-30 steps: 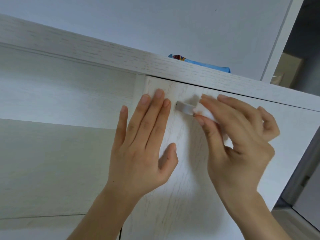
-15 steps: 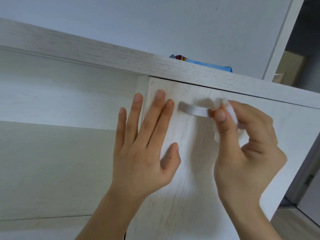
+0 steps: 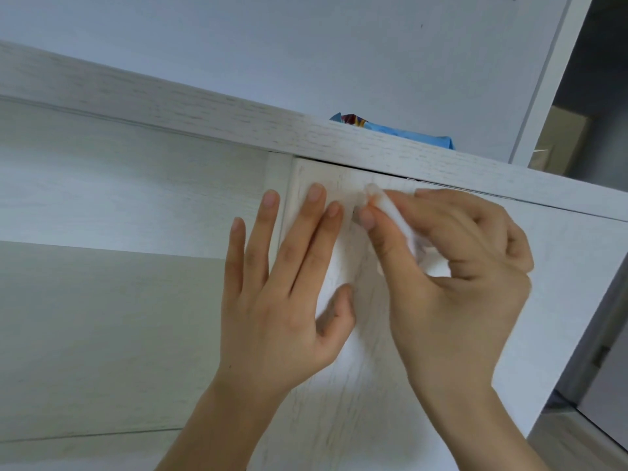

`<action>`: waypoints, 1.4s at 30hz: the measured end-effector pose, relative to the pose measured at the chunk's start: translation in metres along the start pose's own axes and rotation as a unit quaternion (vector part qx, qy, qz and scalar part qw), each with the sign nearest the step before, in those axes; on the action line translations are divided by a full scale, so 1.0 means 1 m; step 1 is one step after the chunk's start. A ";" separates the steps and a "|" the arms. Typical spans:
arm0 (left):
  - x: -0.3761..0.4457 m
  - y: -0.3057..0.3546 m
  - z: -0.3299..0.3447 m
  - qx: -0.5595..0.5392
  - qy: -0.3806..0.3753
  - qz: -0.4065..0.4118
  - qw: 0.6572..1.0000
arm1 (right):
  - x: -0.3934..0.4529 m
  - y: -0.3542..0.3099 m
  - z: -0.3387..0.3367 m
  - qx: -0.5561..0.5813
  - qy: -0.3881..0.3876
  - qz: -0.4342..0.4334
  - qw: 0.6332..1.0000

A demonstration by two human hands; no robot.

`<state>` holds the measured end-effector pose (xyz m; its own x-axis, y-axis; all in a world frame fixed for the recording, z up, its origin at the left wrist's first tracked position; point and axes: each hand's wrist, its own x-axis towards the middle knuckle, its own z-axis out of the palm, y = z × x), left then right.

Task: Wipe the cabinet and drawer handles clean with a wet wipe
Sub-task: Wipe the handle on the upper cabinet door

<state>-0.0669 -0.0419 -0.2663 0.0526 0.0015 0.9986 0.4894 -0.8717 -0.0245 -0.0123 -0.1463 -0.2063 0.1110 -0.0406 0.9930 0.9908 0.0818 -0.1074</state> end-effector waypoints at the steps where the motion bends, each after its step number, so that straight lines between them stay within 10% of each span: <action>1: 0.000 0.000 0.000 0.002 0.001 0.000 1.000 | 0.000 -0.002 0.001 0.002 0.008 0.010 1.000; 19: -0.002 0.000 -0.001 0.043 0.001 0.006 0.999 | -0.014 0.039 -0.020 -0.041 0.092 0.065 0.993; 33: -0.002 0.001 0.000 0.022 -0.003 0.001 1.000 | -0.001 0.059 -0.034 0.219 0.081 0.346 0.909; 42: -0.001 0.004 0.001 0.010 0.003 0.000 1.000 | -0.008 0.046 -0.035 0.194 0.077 0.268 0.941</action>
<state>-0.0644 -0.0450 -0.2674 0.0465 -0.0009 0.9989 0.5070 -0.8616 -0.0244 0.0351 -0.1766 -0.2207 0.6260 -0.0322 0.7792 0.6903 0.4877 -0.5344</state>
